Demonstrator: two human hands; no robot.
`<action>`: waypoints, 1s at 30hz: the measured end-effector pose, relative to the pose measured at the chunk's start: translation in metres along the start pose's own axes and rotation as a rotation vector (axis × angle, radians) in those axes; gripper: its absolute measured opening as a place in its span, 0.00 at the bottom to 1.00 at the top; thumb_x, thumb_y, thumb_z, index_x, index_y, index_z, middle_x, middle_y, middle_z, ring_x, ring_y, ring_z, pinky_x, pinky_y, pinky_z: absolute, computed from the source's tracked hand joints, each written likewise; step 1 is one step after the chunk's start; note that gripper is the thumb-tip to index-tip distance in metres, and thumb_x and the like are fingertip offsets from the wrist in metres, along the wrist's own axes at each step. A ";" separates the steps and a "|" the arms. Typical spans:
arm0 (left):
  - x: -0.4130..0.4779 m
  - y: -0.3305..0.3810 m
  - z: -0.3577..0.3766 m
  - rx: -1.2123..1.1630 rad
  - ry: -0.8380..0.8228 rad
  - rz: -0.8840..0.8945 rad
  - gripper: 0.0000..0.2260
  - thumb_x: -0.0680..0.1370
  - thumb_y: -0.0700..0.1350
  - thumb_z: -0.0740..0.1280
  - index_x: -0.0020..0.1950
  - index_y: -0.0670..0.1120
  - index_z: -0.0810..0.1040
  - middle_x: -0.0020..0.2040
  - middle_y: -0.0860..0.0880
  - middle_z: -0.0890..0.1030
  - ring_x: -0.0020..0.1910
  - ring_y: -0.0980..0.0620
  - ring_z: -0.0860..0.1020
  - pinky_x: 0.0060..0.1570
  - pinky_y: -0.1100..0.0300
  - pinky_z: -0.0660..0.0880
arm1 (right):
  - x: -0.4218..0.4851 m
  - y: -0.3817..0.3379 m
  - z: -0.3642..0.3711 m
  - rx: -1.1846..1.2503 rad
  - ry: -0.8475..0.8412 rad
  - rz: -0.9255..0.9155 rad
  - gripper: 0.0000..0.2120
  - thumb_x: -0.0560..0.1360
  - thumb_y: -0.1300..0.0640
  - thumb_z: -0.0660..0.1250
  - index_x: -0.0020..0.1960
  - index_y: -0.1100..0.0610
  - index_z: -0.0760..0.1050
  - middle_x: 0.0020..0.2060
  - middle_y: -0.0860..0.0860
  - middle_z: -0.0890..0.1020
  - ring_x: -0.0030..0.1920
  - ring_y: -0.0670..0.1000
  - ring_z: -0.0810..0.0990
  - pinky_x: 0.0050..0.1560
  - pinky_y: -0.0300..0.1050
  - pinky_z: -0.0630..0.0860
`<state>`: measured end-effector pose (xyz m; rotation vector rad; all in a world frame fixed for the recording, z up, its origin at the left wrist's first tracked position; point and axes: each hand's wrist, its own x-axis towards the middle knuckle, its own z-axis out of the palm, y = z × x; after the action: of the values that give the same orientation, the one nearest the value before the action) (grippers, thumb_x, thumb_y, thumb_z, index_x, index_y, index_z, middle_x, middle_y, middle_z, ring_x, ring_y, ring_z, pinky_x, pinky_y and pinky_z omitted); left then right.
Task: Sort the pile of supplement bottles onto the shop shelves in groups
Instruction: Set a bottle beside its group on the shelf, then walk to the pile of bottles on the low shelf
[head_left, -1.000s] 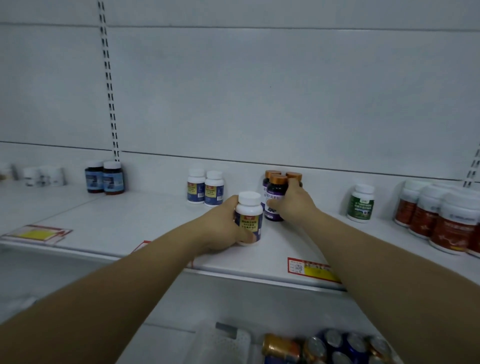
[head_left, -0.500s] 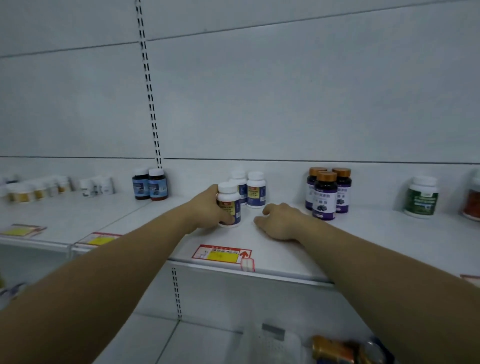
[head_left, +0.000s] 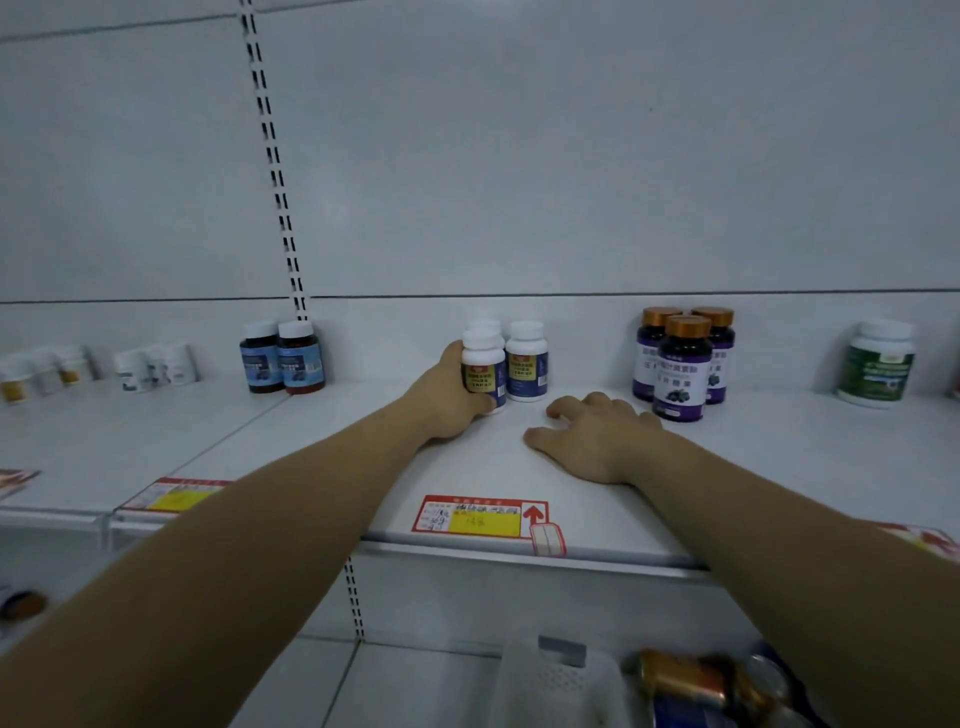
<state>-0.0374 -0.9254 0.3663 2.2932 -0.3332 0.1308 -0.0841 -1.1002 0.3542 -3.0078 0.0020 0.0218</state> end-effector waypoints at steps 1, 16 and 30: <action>0.002 -0.001 0.001 0.001 0.001 0.009 0.34 0.75 0.43 0.70 0.75 0.48 0.55 0.69 0.45 0.71 0.64 0.46 0.72 0.60 0.60 0.65 | 0.000 0.000 0.000 -0.001 -0.002 0.001 0.33 0.75 0.30 0.48 0.76 0.43 0.56 0.75 0.53 0.59 0.73 0.59 0.59 0.71 0.61 0.54; -0.083 0.002 -0.044 0.204 -0.052 -0.128 0.29 0.76 0.55 0.67 0.74 0.51 0.62 0.72 0.48 0.66 0.67 0.49 0.69 0.63 0.58 0.65 | -0.019 -0.016 -0.021 0.106 0.180 -0.112 0.30 0.75 0.33 0.55 0.71 0.48 0.64 0.67 0.54 0.71 0.63 0.57 0.72 0.62 0.54 0.70; -0.285 -0.089 -0.156 0.452 0.176 -0.287 0.24 0.77 0.56 0.65 0.72 0.54 0.66 0.71 0.53 0.68 0.67 0.52 0.68 0.63 0.57 0.66 | -0.070 -0.267 -0.023 0.153 0.135 -0.647 0.31 0.76 0.35 0.57 0.73 0.52 0.63 0.70 0.54 0.68 0.67 0.56 0.69 0.61 0.49 0.68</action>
<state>-0.2838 -0.6967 0.3520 2.7210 0.1335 0.2828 -0.1534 -0.8391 0.4140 -2.7056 -0.8978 -0.2330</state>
